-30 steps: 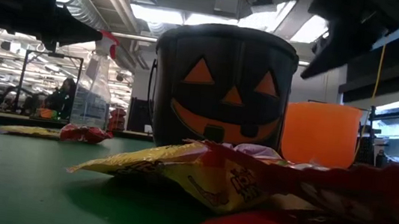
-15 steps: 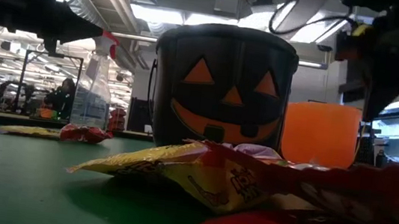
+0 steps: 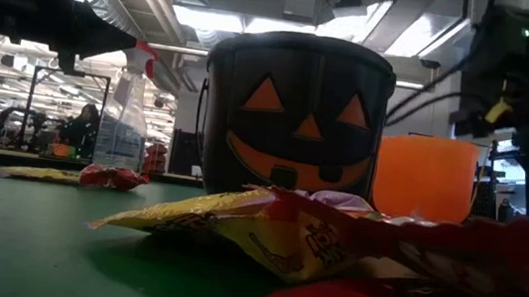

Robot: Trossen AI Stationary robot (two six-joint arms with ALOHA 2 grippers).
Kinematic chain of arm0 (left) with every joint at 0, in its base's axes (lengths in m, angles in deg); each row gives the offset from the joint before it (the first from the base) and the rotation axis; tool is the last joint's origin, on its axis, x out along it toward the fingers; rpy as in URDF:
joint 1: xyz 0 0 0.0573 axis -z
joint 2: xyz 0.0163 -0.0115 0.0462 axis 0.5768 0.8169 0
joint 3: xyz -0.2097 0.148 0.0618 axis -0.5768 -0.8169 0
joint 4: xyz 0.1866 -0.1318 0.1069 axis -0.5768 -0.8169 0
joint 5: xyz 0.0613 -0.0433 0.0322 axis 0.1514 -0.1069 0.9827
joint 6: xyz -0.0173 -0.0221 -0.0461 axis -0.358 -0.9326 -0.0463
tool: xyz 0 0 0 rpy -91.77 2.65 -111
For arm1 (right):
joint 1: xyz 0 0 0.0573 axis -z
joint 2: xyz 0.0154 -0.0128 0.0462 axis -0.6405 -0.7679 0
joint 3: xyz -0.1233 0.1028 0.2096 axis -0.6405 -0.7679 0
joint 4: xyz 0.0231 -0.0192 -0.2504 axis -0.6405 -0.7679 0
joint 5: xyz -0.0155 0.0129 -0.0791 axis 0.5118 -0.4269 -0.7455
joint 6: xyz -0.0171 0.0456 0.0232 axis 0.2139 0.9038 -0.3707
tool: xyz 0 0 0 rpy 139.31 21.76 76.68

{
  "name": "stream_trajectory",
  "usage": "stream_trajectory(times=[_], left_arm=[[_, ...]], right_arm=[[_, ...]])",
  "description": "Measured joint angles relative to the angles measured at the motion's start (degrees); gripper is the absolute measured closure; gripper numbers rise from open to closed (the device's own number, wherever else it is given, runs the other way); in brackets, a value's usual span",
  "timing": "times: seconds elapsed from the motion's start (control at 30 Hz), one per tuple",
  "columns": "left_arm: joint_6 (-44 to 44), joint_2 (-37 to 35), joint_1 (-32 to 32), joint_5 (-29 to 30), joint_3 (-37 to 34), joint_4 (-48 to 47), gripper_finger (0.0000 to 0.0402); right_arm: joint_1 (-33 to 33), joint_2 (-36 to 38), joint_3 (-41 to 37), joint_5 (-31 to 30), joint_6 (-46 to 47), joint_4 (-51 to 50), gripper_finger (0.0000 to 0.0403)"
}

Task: Sort candy
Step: Put the yellow candy into the purple bucket

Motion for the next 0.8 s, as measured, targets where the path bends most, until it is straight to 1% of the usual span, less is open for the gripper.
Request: stream_trajectory(times=[0.13, 0.23, 0.33, 0.4, 0.47, 0.57, 0.8], left_arm=[[0.0, 0.0, 0.0, 0.0, 0.0, 0.0, 0.04], [0.0, 0.0, 0.0, 0.0, 0.0, 0.0, 0.04], [-0.2, 0.0, 0.0, 0.0, 0.0, 0.0, 0.04], [-0.2, 0.0, 0.0, 0.0, 0.0, 0.0, 0.04], [-0.2, 0.0, 0.0, 0.0, 0.0, 0.0, 0.04], [-0.2, 0.0, 0.0, 0.0, 0.0, 0.0, 0.04], [-0.2, 0.0, 0.0, 0.0, 0.0, 0.0, 0.04]], right_arm=[[0.0, 0.0, -3.0, 0.0, 2.1, 1.9, 0.0184], [0.0, 0.0, -5.1, 0.8, 3.0, 4.1, 0.0155], [0.0, 0.1, -7.4, 1.6, 3.0, 7.8, 0.0138], [0.0, 0.3, -8.5, 2.1, 3.0, 9.1, 0.0136], [0.0, 0.2, -8.8, 2.2, 3.0, 10.0, 0.0141], [0.0, 0.2, -8.9, 2.4, 2.3, 10.6, 0.0165], [-0.1, 0.1, -9.0, 0.6, -0.7, 11.0, 0.0259]])
